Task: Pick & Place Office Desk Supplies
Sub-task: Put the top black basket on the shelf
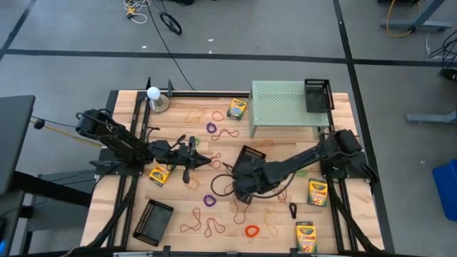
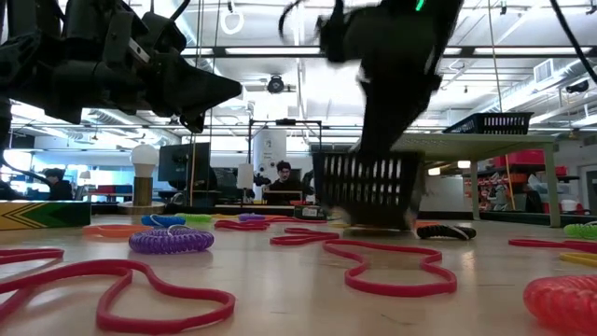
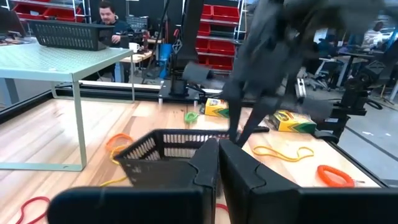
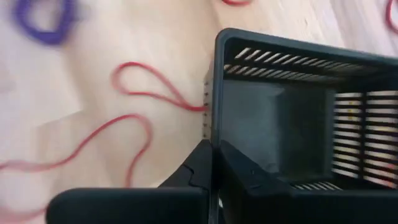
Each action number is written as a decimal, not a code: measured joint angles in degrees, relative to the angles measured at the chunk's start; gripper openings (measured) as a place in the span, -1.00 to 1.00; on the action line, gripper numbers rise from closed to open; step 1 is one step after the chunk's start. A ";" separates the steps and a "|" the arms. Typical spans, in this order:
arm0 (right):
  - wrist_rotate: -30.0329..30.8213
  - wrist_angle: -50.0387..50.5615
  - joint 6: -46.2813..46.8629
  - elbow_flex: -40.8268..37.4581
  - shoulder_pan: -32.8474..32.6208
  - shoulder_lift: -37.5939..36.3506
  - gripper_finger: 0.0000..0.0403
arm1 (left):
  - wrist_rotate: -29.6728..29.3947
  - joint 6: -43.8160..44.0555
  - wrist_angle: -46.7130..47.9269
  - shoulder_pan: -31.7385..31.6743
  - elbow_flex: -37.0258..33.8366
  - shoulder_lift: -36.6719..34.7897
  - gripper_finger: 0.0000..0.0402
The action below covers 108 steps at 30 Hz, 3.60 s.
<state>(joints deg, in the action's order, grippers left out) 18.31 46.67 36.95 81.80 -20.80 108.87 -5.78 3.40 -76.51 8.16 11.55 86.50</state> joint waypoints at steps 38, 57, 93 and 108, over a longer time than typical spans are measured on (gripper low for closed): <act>9.97 22.04 -37.20 0.04 15.16 -31.86 -0.93 | 0.00 0.02 0.02 0.02 0.00 0.00 -0.89; -1.02 32.91 -68.77 0.02 41.95 -31.80 -0.93 | 0.00 0.02 0.02 0.02 0.00 0.00 -0.89; -1.95 34.11 -68.43 -0.04 46.19 -31.20 -0.81 | 0.00 0.03 0.02 0.02 0.00 0.00 -0.89; 0.14 34.13 -67.20 -0.04 46.16 -31.20 -0.57 | -0.02 0.02 0.02 0.02 0.00 0.00 -0.89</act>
<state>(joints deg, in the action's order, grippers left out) 18.46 80.79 -30.26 81.76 25.36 77.67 -5.80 3.42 -76.49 8.19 11.55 86.50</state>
